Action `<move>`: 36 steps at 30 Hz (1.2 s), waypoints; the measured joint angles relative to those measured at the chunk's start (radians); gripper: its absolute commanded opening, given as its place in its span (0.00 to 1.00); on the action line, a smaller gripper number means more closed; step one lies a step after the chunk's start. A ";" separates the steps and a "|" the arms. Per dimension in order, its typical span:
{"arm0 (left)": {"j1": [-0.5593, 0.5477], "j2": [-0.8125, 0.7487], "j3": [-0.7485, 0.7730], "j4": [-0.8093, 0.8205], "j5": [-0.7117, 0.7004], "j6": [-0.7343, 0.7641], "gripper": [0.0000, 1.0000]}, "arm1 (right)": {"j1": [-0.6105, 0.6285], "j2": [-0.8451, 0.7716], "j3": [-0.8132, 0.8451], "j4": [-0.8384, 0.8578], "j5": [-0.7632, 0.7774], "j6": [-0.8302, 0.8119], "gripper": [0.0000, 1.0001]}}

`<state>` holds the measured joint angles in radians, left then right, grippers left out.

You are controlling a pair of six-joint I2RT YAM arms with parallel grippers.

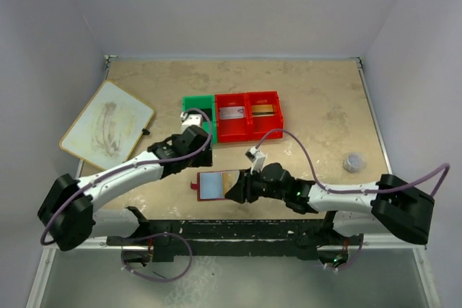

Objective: Take the credit cards out of the card holder

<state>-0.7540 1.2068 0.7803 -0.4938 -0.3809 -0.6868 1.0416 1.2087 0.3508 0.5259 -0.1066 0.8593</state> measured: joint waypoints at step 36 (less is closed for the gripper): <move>-0.185 0.011 -0.282 0.275 0.106 -0.110 0.68 | -0.112 0.290 -0.027 0.217 0.005 0.271 0.51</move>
<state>-0.9386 1.2182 0.4980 -0.2188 -0.2749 -0.7967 0.9298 1.4982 0.3237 0.7429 -0.1020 1.1301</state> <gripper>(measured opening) 0.695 0.507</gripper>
